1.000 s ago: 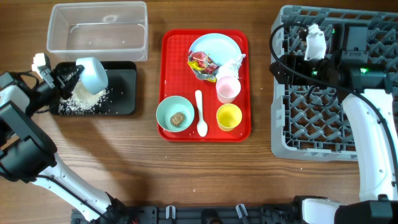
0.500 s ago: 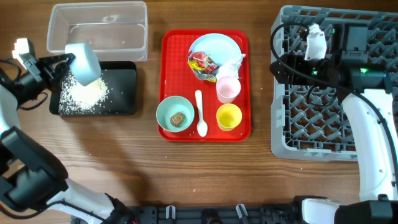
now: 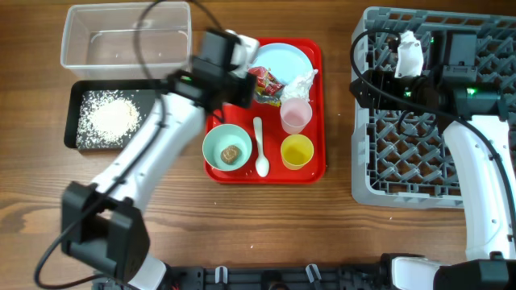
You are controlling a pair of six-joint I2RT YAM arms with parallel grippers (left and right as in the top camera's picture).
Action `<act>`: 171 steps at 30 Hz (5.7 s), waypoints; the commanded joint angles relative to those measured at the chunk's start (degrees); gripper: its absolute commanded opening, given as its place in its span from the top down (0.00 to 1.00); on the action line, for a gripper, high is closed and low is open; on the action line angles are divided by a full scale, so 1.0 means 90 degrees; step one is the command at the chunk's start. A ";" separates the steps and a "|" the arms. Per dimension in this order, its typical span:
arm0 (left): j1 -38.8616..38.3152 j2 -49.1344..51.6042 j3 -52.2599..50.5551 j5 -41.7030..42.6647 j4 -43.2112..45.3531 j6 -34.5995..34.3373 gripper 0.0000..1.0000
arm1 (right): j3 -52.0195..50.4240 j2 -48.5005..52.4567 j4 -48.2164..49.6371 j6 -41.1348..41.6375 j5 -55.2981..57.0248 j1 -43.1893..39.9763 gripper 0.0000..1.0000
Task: Sort waste into correct bins and load items into the dishwasher rack
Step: 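Carry the emptied blue bowl back and set it on the red tray, then grasp the green bowl with the cookie using the left gripper, then tip the green bowl over the black tray to drop the cookie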
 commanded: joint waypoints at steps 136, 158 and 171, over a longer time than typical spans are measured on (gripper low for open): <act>0.4915 -0.0644 -0.1756 0.5501 0.0483 -0.1685 0.96 | 0.0100 0.0070 -0.0311 -0.0104 0.0333 0.0027 0.21; 0.5848 0.1180 -0.1753 0.8842 0.0702 0.0345 0.96 | 0.0100 0.0070 -0.0313 -0.0102 0.0333 0.0027 0.21; 0.4993 -0.0461 -0.1722 0.7529 0.0760 0.0112 0.96 | 0.0100 0.0070 -0.0291 -0.0095 0.0330 0.0027 0.20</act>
